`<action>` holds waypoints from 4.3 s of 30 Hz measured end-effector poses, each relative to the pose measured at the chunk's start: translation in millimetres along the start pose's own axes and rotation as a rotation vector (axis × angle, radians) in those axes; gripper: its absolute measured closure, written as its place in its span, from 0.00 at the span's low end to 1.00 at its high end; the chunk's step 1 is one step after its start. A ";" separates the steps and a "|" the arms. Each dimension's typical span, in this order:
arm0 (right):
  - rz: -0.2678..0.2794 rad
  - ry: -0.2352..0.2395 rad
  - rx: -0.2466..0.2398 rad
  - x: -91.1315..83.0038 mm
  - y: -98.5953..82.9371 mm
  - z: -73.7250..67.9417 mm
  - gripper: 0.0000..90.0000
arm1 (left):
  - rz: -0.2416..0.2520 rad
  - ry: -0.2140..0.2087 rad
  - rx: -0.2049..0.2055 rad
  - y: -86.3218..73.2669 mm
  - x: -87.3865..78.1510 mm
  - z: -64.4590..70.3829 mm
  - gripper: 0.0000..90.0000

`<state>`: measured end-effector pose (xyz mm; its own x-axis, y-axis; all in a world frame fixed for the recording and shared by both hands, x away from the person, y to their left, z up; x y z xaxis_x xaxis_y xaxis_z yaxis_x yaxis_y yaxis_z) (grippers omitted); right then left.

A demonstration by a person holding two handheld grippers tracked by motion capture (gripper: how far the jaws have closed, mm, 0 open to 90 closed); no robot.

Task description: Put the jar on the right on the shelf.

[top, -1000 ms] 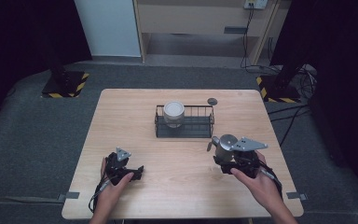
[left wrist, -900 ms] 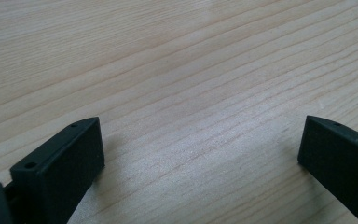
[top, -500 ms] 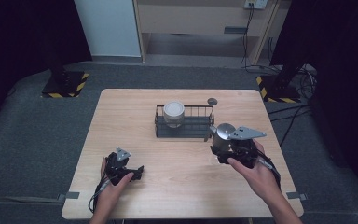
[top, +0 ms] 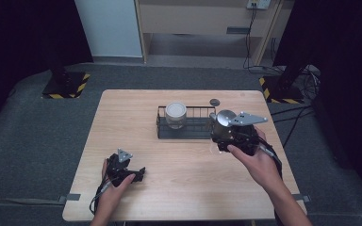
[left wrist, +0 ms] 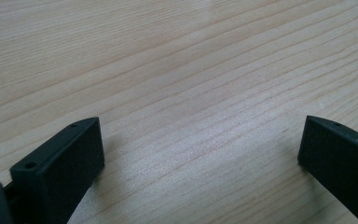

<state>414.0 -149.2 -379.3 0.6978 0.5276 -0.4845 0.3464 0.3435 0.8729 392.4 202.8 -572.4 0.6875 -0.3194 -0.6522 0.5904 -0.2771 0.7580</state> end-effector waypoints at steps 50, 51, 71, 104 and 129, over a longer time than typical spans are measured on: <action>0.011 -0.054 0.033 64.5 64.0 36.3 0.35 | 0.001 -0.003 0.002 0.8 0.9 -0.6 0.00; 0.013 -0.057 0.038 66.2 64.4 38.0 0.35 | 0.002 -0.003 0.002 0.8 0.9 -0.6 0.00; -0.002 -0.086 0.079 108.2 58.8 63.6 0.35 | 0.002 -0.003 0.002 1.0 1.1 -0.7 0.00; -0.027 -0.078 0.086 134.8 42.4 62.9 0.35 | 0.002 -0.005 0.002 1.1 1.3 -0.7 0.00; -0.059 -0.043 0.067 146.8 29.4 54.1 0.35 | 0.002 -0.006 0.003 1.2 1.4 -0.8 0.00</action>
<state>560.5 -103.7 -421.7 0.7004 0.4738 -0.5338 0.4280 0.3197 0.8453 394.5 202.8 -572.5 0.6862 -0.3254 -0.6505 0.5876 -0.2791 0.7595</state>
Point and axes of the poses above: each handheld gripper's, and its own axes: x roughly forward along the jaws, y roughly out of its top, z roughly to its right, the point moved 5 cm from there along x, roughly forward along the jaws, and after that the axes turned 5 degrees about z, right-handed, at the moved point
